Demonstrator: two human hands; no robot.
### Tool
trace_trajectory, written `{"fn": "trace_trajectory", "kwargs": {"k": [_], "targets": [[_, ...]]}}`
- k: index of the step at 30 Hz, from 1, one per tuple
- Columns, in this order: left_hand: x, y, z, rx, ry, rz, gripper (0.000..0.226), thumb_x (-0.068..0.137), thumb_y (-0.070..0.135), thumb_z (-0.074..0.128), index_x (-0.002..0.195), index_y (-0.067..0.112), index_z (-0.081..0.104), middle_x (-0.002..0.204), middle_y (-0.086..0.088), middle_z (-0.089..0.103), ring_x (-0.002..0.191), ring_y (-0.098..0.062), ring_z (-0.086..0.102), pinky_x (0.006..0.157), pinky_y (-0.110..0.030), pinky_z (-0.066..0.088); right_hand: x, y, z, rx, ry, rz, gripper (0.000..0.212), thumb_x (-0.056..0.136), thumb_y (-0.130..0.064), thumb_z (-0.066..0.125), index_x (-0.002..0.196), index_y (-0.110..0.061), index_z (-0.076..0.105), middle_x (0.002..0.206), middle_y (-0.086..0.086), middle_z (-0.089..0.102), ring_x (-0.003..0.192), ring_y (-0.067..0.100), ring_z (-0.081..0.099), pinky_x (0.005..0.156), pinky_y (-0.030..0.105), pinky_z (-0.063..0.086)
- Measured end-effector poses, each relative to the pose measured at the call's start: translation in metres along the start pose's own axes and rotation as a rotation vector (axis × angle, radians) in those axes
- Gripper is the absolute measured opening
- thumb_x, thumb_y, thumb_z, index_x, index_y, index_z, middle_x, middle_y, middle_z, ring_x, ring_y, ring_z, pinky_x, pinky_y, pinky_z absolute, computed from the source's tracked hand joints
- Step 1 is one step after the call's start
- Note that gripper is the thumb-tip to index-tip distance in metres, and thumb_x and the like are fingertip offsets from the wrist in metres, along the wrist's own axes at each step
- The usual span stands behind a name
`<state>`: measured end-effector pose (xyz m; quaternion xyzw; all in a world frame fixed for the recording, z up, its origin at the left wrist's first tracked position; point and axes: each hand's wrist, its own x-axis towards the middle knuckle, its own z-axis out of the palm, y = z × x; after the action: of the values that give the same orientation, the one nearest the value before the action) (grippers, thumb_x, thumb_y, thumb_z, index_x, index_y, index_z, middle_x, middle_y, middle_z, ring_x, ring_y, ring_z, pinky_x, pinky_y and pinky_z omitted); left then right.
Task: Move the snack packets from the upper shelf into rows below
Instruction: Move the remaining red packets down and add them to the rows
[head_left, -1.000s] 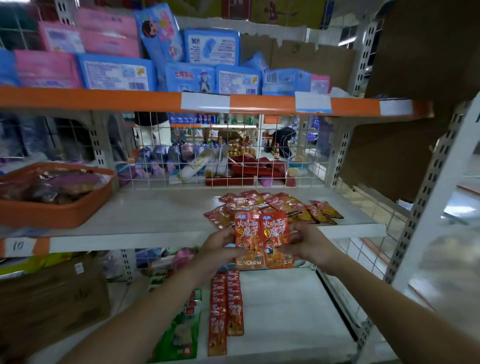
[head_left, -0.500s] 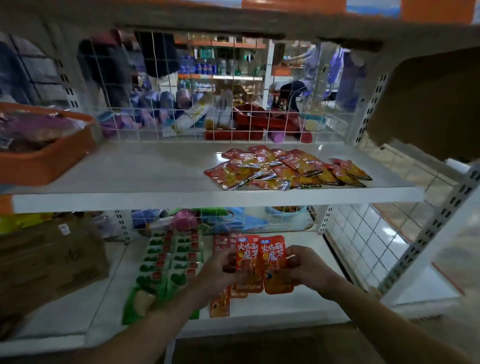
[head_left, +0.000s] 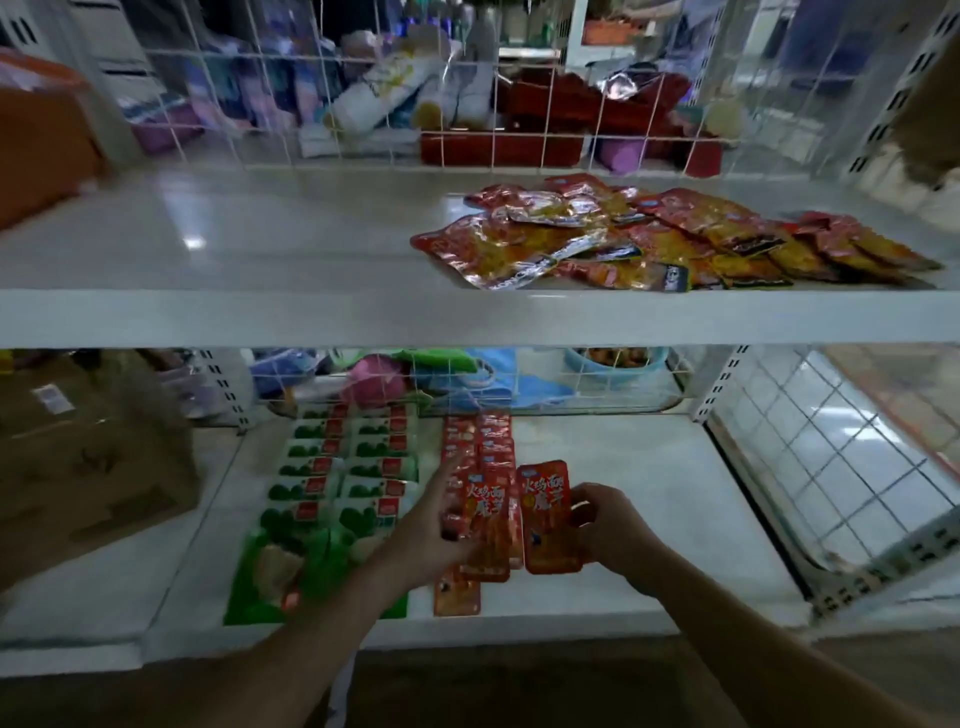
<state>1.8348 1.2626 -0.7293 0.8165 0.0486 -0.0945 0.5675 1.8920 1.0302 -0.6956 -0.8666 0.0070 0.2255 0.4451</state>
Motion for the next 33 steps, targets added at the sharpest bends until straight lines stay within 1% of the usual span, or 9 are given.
{"fn": "trace_trajectory", "kwargs": {"k": [2, 4, 6, 8, 12, 16, 22, 26, 33], "targets": [[0.010, -0.016, 0.004, 0.017, -0.022, -0.031, 0.097, 0.085, 0.014, 0.076, 0.143, 0.066, 0.019, 0.141, 0.011, 0.038, 0.133, -0.009, 0.041, 0.094, -0.029, 0.054, 0.019, 0.009, 0.009, 0.014, -0.001, 0.001, 0.020, 0.092, -0.008, 0.064, 0.111, -0.014, 0.059, 0.101, 0.004, 0.067, 0.088, 0.016, 0.069, 0.066, 0.029, 0.061], [0.018, -0.029, 0.009, 0.068, -0.038, -0.062, 0.084, 0.088, 0.015, 0.073, 0.143, 0.060, 0.029, 0.145, 0.011, 0.039, 0.131, -0.011, 0.043, 0.098, -0.038, 0.054, 0.036, 0.020, 0.018, 0.042, -0.017, -0.007, 0.021, 0.092, -0.010, 0.066, 0.110, -0.015, 0.059, 0.100, 0.004, 0.067, 0.086, 0.017, 0.070, 0.065, 0.030, 0.062], [0.027, -0.042, 0.014, 0.162, -0.040, -0.075, 0.071, 0.090, 0.020, 0.071, 0.142, 0.051, 0.035, 0.143, 0.012, 0.043, 0.131, -0.014, 0.047, 0.098, -0.033, 0.052, 0.051, 0.032, 0.026, 0.059, -0.017, -0.001, 0.021, 0.091, -0.009, 0.067, 0.110, -0.016, 0.059, 0.099, 0.004, 0.068, 0.087, 0.017, 0.070, 0.069, 0.033, 0.062], [0.034, -0.055, 0.021, 0.235, -0.043, -0.075, 0.067, 0.090, 0.023, 0.071, 0.139, 0.052, 0.036, 0.141, 0.012, 0.045, 0.130, -0.014, 0.049, 0.094, -0.026, 0.049, 0.061, 0.046, 0.033, 0.083, -0.005, 0.019, 0.025, 0.089, -0.006, 0.069, 0.110, -0.015, 0.059, 0.100, 0.005, 0.068, 0.088, 0.018, 0.071, 0.071, 0.035, 0.063], [0.039, -0.073, 0.036, 0.316, -0.035, -0.028, 0.073, 0.084, 0.027, 0.077, 0.134, 0.061, 0.035, 0.147, 0.008, 0.041, 0.130, -0.013, 0.049, 0.101, -0.041, 0.053, 0.064, 0.073, 0.046, 0.085, 0.020, 0.082, 0.026, 0.087, -0.006, 0.071, 0.105, -0.019, 0.057, 0.099, 0.003, 0.069, 0.088, 0.015, 0.070, 0.075, 0.038, 0.062], [0.047, -0.076, 0.050, 0.461, -0.008, 0.022, 0.074, 0.085, 0.034, 0.074, 0.143, 0.051, 0.031, 0.150, 0.003, 0.034, 0.138, -0.019, 0.038, 0.108, -0.046, 0.045, 0.062, 0.088, 0.044, 0.062, 0.029, 0.094, 0.029, 0.087, -0.005, 0.070, 0.106, -0.020, 0.055, 0.099, 0.000, 0.068, 0.086, 0.012, 0.069, 0.073, 0.034, 0.061], [0.063, -0.070, 0.061, 0.656, 0.103, 0.115, 0.076, 0.084, 0.036, 0.074, 0.150, 0.033, 0.036, 0.145, 0.007, 0.045, 0.136, -0.014, 0.037, 0.114, -0.038, 0.034, 0.063, 0.097, 0.040, 0.051, 0.051, 0.081, 0.030, 0.086, -0.007, 0.072, 0.107, -0.021, 0.056, 0.099, 0.000, 0.069, 0.088, 0.013, 0.069, 0.076, 0.039, 0.063], [0.073, -0.074, 0.067, 0.838, 0.149, 0.160, 0.075, 0.087, 0.044, 0.068, 0.151, 0.030, 0.033, 0.144, 0.010, 0.045, 0.137, -0.013, 0.031, 0.115, -0.034, 0.026, 0.064, 0.100, 0.040, 0.050, 0.040, 0.078, 0.031, 0.086, -0.007, 0.072, 0.109, -0.021, 0.056, 0.102, 0.000, 0.069, 0.092, 0.015, 0.069, 0.079, 0.042, 0.062], [0.077, -0.084, 0.075, 0.947, 0.166, 0.113, 0.070, 0.088, 0.052, 0.064, 0.148, 0.033, 0.035, 0.144, 0.006, 0.034, 0.136, -0.018, 0.027, 0.116, -0.041, 0.032, 0.068, 0.106, 0.038, 0.028, 0.043, 0.065, 0.032, 0.087, -0.009, 0.072, 0.115, -0.015, 0.059, 0.102, -0.002, 0.070, 0.091, 0.012, 0.070, 0.079, 0.035, 0.062]]}}
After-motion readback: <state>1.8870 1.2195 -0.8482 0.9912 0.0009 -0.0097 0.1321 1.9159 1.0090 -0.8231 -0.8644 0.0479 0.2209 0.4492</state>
